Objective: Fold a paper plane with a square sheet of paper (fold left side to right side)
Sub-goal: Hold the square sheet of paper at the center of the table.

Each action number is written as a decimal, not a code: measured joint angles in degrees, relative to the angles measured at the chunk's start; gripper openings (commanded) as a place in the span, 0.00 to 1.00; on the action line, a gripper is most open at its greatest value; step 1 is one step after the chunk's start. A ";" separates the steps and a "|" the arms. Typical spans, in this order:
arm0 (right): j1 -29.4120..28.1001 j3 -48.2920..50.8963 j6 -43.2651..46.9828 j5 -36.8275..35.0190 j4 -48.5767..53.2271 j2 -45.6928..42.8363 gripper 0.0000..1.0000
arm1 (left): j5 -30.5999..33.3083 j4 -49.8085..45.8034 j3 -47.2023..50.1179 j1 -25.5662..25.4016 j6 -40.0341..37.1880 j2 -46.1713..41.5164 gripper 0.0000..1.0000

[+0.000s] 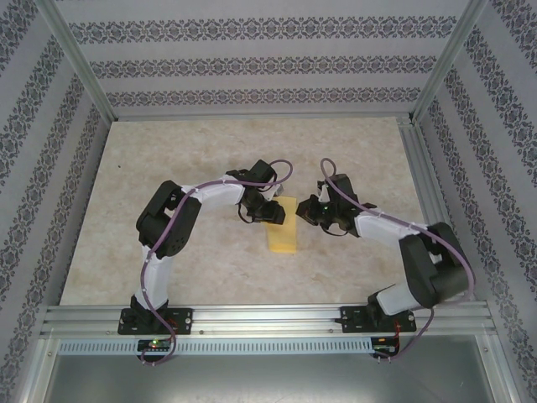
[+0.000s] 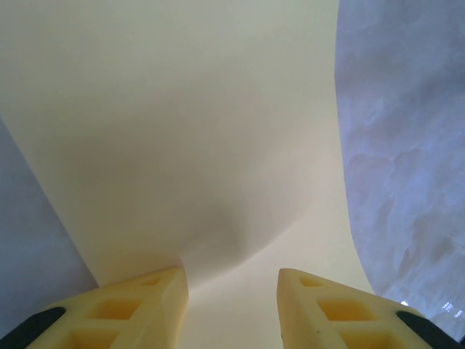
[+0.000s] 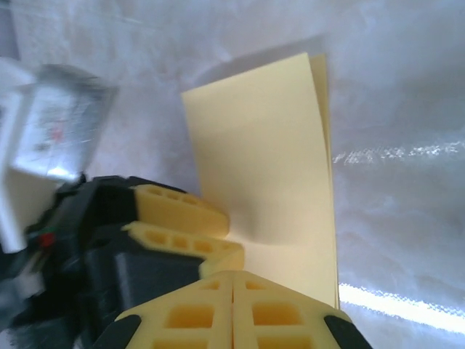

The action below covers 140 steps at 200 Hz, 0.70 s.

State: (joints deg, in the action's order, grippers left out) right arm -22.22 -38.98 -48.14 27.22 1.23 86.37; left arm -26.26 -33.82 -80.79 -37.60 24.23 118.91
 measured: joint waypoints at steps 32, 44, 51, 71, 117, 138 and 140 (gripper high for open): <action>-0.02 -4.68 -0.44 1.27 -2.25 7.63 0.05 | 0.00 -0.02 -0.04 0.00 0.00 0.00 0.41; -0.17 -6.40 -0.96 1.62 -3.41 9.99 0.05 | 0.00 -0.02 -0.11 0.00 0.00 0.00 0.41; -0.28 -7.34 -1.31 1.88 -3.93 11.23 0.05 | 0.00 -0.02 -0.11 0.00 0.00 0.00 0.41; -0.90 -9.11 -2.21 2.45 -5.99 14.47 0.05 | -0.13 -0.02 -0.11 -0.02 0.00 0.00 0.41; -1.68 -9.31 -3.89 2.84 -7.80 18.43 0.05 | -0.24 -0.02 -0.11 -0.02 0.00 0.00 0.41; -1.66 -9.31 -4.11 2.73 -8.26 18.93 0.05 | -0.24 -0.02 -0.13 -0.02 0.00 0.00 0.41; -1.66 -9.31 -4.09 2.73 -8.31 18.97 0.05 | -0.24 -0.02 -0.13 -0.02 0.00 0.00 0.41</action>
State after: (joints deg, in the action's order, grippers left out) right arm -23.88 -48.29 -52.23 29.95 -7.07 105.34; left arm -26.50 -33.85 -80.93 -37.63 24.23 118.91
